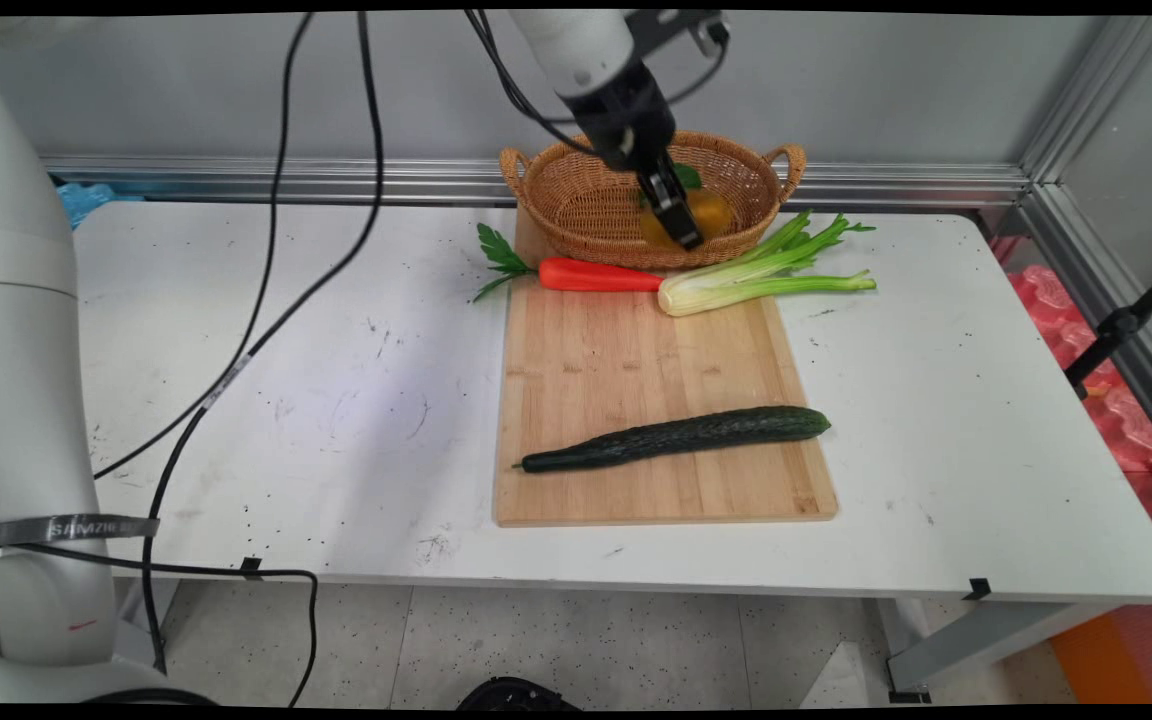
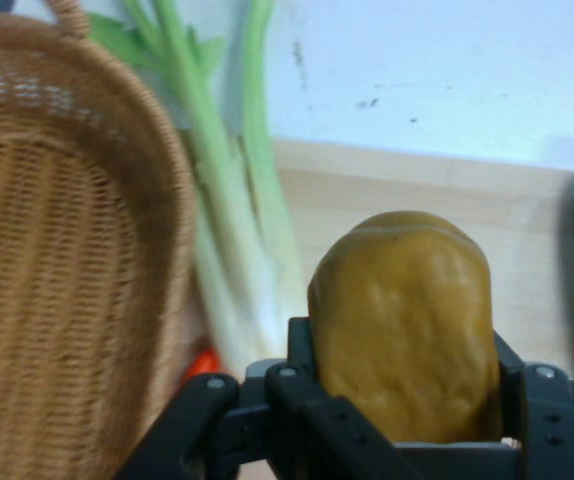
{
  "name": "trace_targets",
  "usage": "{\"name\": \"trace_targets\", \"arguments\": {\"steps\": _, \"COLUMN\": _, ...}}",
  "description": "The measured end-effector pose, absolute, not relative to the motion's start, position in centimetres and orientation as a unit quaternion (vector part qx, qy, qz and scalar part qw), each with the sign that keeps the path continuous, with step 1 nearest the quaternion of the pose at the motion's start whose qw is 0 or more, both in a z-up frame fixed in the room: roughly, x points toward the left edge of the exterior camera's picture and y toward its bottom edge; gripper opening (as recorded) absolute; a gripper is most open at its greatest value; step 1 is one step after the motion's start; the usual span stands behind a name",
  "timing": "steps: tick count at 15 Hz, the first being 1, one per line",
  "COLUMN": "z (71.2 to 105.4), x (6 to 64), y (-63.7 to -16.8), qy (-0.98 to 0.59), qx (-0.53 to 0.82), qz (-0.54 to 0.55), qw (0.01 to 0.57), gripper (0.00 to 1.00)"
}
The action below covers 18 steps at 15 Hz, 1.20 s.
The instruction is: Place the picked object on the cutting board
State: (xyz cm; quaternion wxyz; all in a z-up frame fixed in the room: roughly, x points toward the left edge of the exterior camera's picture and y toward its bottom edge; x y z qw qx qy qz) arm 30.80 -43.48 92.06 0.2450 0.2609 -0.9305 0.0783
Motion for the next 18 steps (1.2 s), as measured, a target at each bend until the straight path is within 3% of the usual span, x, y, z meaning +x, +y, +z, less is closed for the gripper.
{"name": "trace_targets", "arguments": {"steps": 17, "z": 77.7, "x": 22.4, "y": -44.1, "qy": -0.944, "qx": 0.229, "qz": 0.050, "qw": 0.233, "gripper": 0.00}}
{"name": "trace_targets", "arguments": {"steps": 18, "z": 77.1, "x": 22.0, "y": -44.2, "qy": -0.944, "qx": 0.228, "qz": 0.049, "qw": 0.232, "gripper": 1.00}}
